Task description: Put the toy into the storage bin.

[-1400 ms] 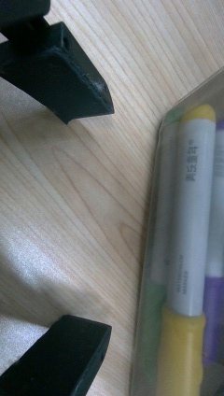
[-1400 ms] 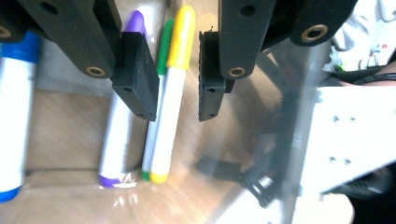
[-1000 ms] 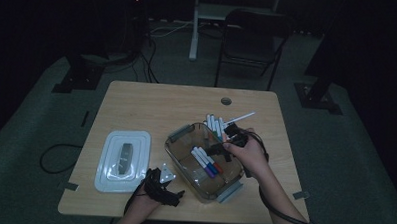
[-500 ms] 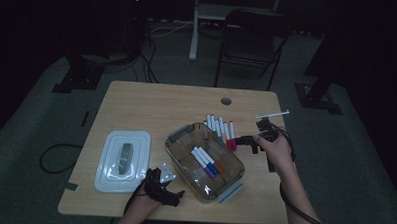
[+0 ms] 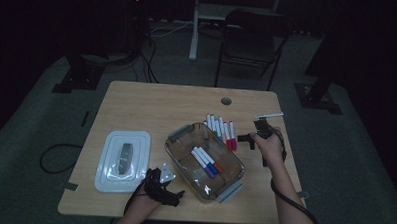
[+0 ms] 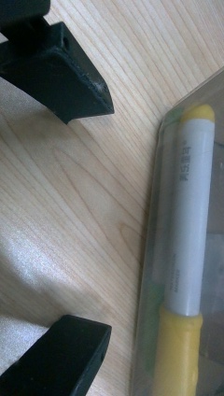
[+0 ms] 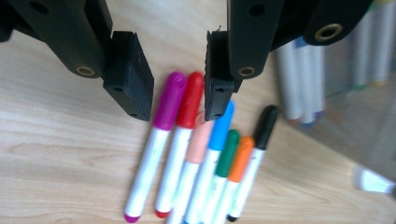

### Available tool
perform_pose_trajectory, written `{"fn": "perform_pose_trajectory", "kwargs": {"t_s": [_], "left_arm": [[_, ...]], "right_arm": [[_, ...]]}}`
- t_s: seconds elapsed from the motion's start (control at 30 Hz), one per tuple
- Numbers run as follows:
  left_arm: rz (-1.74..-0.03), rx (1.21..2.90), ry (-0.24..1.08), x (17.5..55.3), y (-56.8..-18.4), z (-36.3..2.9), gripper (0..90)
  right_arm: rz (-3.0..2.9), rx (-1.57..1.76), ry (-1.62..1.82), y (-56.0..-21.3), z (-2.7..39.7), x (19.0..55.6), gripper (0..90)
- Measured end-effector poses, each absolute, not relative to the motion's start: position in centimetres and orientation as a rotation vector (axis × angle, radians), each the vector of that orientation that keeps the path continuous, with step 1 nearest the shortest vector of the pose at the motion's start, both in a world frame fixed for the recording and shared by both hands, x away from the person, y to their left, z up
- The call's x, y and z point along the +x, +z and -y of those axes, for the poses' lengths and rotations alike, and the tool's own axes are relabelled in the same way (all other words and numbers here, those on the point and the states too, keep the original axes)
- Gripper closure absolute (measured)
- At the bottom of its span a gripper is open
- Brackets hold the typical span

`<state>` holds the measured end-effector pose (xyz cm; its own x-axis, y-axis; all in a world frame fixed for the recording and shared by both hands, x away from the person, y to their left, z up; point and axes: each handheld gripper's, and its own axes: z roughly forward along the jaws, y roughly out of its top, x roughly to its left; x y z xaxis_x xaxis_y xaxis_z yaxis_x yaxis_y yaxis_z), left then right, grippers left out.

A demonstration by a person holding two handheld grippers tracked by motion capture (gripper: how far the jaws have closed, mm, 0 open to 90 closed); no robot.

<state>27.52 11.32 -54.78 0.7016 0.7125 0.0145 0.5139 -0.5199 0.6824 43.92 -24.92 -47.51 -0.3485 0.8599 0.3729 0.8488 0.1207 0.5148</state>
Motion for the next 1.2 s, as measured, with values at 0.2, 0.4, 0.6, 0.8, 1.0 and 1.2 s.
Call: {"fn": "perform_pose_trajectory", "kwargs": {"t_s": [0.2, 0.4, 0.6, 0.8, 1.0, 1.2], "left_arm": [[-0.931, 2.241, 0.386, 27.5, -54.8, -11.3, 0.4], [-0.931, 2.240, 0.386, 27.5, -54.8, -11.3, 0.4], [-0.932, 2.240, 0.385, 27.5, -54.8, -11.3, 0.5], [-0.931, 2.240, 0.386, 27.5, -54.8, -11.3, 0.4], [-0.931, 2.240, 0.386, 27.5, -54.8, -11.3, 0.5], [-0.931, 2.240, 0.386, 27.5, -54.8, -11.3, 0.5]], "right_arm": [[-2.324, 1.793, 0.989, -49.2, 24.2, 45.8, 62.1], [-2.308, 1.824, 0.957, -50.5, 23.4, 47.5, 62.2], [-2.304, 1.844, 0.916, -51.5, 22.6, 48.8, 63.7], [-2.295, 1.858, 0.899, -51.9, 22.2, 49.2, 65.5], [-2.253, 1.862, 0.850, -51.9, 22.2, 49.3, 75.4], [-2.181, 1.946, 0.877, -51.7, 23.0, 48.8, 76.7]]}}
